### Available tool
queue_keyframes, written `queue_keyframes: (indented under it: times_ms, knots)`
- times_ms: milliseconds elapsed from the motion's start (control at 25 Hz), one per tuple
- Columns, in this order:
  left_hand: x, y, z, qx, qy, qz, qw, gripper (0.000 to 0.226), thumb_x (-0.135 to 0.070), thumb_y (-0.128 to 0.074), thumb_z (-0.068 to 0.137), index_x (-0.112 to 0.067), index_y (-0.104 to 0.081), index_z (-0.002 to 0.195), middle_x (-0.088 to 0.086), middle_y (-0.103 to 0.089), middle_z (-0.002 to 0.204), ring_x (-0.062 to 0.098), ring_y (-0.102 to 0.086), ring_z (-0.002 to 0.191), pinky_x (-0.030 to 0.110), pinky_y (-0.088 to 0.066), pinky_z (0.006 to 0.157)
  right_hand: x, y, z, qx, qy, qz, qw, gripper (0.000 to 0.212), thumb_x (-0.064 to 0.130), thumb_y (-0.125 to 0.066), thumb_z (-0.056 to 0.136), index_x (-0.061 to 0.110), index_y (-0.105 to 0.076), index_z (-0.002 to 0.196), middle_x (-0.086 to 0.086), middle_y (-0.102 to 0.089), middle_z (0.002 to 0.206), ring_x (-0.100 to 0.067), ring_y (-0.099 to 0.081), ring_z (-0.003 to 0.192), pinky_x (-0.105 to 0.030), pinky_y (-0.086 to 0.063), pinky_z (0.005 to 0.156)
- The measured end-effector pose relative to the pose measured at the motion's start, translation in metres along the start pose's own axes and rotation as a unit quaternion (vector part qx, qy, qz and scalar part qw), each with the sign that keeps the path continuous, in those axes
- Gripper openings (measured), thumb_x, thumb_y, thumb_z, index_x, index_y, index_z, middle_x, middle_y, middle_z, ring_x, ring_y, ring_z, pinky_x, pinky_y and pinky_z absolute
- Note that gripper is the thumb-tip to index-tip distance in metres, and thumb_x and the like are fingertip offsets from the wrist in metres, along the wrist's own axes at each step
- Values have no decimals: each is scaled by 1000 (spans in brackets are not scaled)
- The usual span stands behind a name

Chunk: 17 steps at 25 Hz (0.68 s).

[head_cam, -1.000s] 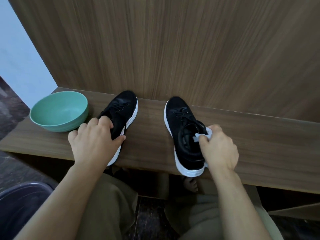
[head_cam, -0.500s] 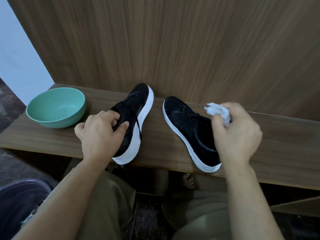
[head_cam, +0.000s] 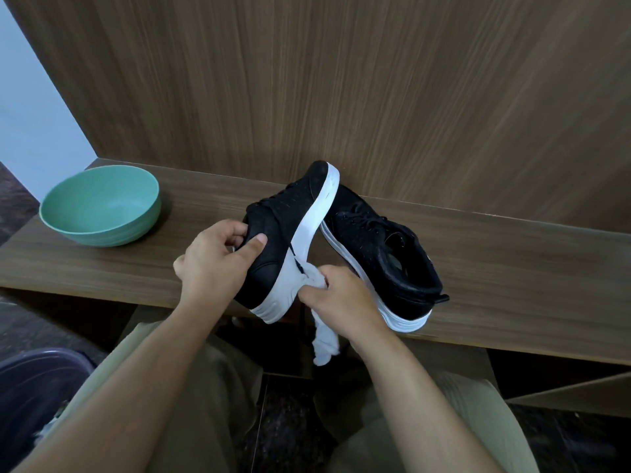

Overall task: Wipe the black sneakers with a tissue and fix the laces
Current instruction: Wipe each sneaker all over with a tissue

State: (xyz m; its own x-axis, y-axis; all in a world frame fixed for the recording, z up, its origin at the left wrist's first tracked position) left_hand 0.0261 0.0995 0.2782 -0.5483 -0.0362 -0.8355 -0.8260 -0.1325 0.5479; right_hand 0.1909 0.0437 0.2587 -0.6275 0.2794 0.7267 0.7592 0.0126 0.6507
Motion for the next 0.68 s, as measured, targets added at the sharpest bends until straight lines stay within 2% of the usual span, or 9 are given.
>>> queue_keyframes:
  times_ms: [80,160,280,400,480,560,600,680]
  knots:
    - [1,-1,0,22,11,-9,1000,13,-46,-64,78,-34,-60,76,-10,-62,76,10,-58,80,54,-39,95,8,8,-7,-41,34,-21,998,31,26,-56,77,19,-34,57,7,-38,54,-11,-37,51,-29,-29,49]
    - [3,-3,0,49,18,-29,998,25,-57,-61,68,-34,-64,79,-10,-65,74,14,-62,80,56,-43,91,23,14,-18,-74,98,-39,992,32,27,-55,76,17,-32,56,5,-35,52,-13,-35,51,-31,-29,48]
    - [4,-4,0,62,21,-50,997,30,-61,-57,59,-39,-65,78,-13,-66,66,17,-63,77,56,-46,87,43,5,-34,-47,179,-52,981,24,34,-49,74,17,-40,60,2,-38,51,-17,-40,54,-33,-30,51]
    - [4,-3,2,69,8,-55,996,21,-50,-62,66,-32,-67,76,-16,-64,61,17,-60,71,52,-49,84,52,-20,-45,-14,229,-109,967,24,35,-50,78,21,-40,63,3,-40,53,-15,-40,52,-30,-25,49]
    - [1,-3,1,80,-7,-69,994,9,-34,-67,77,-26,-69,78,-6,-67,68,21,-63,76,48,-51,81,51,-28,-44,-10,229,-135,964,32,34,-52,82,24,-32,59,4,-39,54,-13,-38,50,-27,-22,46]
    - [-2,-4,-1,102,-25,-72,992,4,-20,-66,82,-19,-70,84,6,-68,78,23,-63,80,45,-50,80,44,-18,-35,-4,191,-148,970,31,35,-54,81,20,-36,61,3,-41,56,-17,-41,56,-33,-25,48]
    - [-4,-4,-3,114,-35,-64,991,6,-18,-66,82,-16,-70,86,8,-68,80,21,-63,80,43,-50,80,38,-6,-30,12,162,-130,978,30,33,-57,78,15,-40,61,2,-43,56,-18,-43,58,-33,-29,49]
    - [-9,-6,-8,123,-43,-50,990,11,-20,-69,80,-17,-71,91,3,-69,80,14,-64,80,34,-50,77,25,25,-23,49,98,0,994,26,28,-61,73,7,-50,64,0,-51,57,-15,-48,58,-31,-36,56]
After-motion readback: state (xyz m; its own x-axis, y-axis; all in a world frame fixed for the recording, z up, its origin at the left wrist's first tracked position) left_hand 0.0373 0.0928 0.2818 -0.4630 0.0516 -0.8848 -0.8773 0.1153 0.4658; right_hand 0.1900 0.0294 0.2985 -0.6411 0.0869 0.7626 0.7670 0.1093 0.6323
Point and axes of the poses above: each hand's wrist, its own z-axis towards the middle knuckle, its own y-axis out of the back of the hand, x = y × z, the point moved 4 cm from there along z, towards the middle knuckle
